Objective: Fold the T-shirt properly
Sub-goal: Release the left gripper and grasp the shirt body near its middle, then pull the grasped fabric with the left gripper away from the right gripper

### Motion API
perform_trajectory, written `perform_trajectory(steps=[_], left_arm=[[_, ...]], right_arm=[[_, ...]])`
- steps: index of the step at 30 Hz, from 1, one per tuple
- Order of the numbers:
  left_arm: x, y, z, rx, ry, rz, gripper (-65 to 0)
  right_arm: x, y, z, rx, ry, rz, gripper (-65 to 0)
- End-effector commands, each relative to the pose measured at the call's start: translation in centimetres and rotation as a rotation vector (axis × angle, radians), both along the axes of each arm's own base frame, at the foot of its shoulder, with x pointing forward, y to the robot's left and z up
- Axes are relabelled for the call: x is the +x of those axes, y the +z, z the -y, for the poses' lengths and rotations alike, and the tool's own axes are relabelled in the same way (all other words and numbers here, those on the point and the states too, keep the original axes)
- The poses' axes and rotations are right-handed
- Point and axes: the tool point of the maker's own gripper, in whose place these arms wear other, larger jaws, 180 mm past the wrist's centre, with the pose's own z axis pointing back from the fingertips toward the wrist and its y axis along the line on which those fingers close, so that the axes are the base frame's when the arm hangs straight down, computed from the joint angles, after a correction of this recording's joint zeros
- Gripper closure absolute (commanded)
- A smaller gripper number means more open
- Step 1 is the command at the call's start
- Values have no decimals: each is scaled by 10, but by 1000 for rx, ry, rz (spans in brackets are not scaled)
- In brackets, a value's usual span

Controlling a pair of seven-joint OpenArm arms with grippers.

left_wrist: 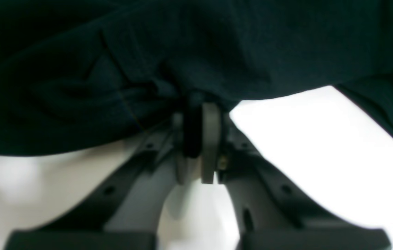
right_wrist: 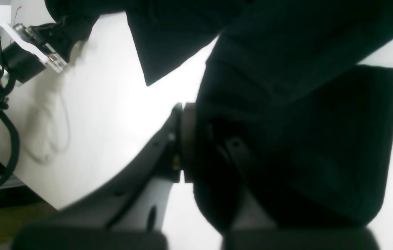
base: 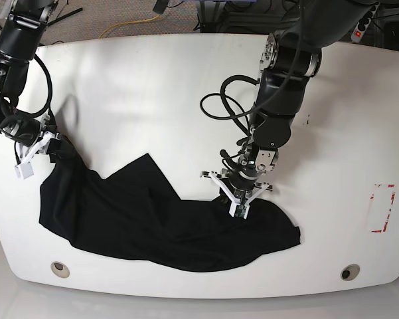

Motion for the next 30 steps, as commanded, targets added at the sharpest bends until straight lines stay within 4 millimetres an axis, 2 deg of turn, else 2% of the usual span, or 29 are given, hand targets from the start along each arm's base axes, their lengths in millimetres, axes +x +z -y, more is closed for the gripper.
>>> perform_trajectory(steps=[1, 2, 4, 6, 9, 13, 18, 23, 27, 28, 30], left_arm=[[-11, -13, -6, 33, -25, -98, -4], [-10, -11, -14, 45, -27, -100, 0], [-23, -6, -21, 55, -75, -96, 0], [-31, 6, -28, 76, -110, -71, 0], [-47, 26, -51, 143, -133, -33, -1], [-70, 51, -99, 254, -116, 8, -3], [-103, 59, -149, 333, -119, -19, -3], [-142, 65, -213, 440, -77, -101, -4], [-170, 64, -235, 513, -119, -173, -8], [-176, 65, -242, 531, -115, -189, -24], [-184, 70, -255, 553, -79, -207, -97]], right_arm=[[10, 20, 8, -13, -5, 65, 0], [10, 20, 8, -13, -5, 65, 0], [10, 20, 7, -11, -5, 65, 0], [10, 20, 7, -10, -5, 65, 0], [10, 20, 7, -8, -6, 64, 0], [10, 20, 6, -8, -5, 66, 0], [11, 20, 5, -6, -4, 67, 0], [11, 16, -5, 21, 1, 68, 0], [11, 14, -8, 27, 4, 65, 0], [11, 14, -9, 28, 4, 65, 0], [11, 12, -13, 41, 6, 64, 0]])
